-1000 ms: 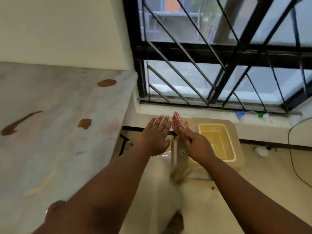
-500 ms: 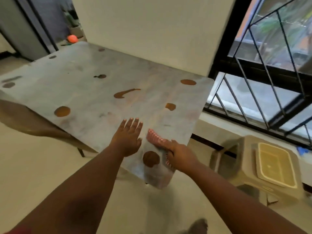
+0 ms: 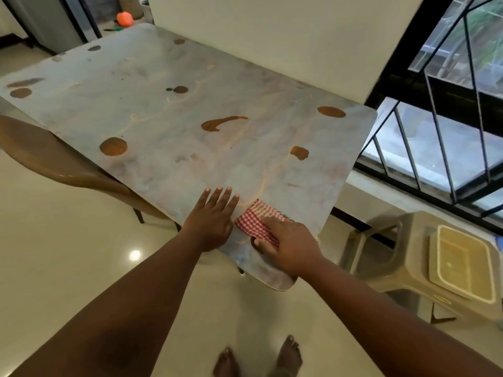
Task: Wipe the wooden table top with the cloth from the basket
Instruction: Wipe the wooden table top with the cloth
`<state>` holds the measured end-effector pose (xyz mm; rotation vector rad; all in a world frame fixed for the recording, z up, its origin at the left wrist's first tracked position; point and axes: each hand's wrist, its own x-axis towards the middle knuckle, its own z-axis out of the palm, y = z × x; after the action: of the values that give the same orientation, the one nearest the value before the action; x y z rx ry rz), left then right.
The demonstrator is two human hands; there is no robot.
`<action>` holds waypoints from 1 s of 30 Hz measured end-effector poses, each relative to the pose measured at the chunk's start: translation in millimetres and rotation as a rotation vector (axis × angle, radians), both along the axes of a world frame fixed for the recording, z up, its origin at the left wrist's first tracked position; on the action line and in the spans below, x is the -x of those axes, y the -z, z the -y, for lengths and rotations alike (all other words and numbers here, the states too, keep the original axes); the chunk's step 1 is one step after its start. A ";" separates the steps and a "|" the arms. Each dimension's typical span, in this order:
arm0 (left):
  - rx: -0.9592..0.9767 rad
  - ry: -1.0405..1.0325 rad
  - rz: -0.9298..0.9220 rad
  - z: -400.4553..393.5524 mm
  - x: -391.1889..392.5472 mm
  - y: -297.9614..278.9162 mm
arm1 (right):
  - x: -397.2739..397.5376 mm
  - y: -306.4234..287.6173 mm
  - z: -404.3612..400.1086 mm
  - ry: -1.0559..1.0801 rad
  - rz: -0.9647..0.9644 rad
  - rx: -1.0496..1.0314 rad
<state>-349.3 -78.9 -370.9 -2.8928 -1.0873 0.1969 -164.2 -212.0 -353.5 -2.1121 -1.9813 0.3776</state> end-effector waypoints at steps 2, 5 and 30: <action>-0.010 0.005 0.018 -2.9 -2.0 -0.3 | 12.4 13.6 5.9 -0.017 0.103 0.068; -0.017 0.002 0.036 -9.0 -6.8 0.4 | 20.0 25.7 9.1 0.005 0.111 0.108; 0.074 0.070 0.107 -17.5 -42.9 4.4 | 6.8 29.4 61.8 0.044 0.094 0.222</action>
<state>-306.5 -61.4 -375.3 -3.0331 -1.0126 0.0817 -171.0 -273.9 -382.8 -2.3440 -2.0228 0.5212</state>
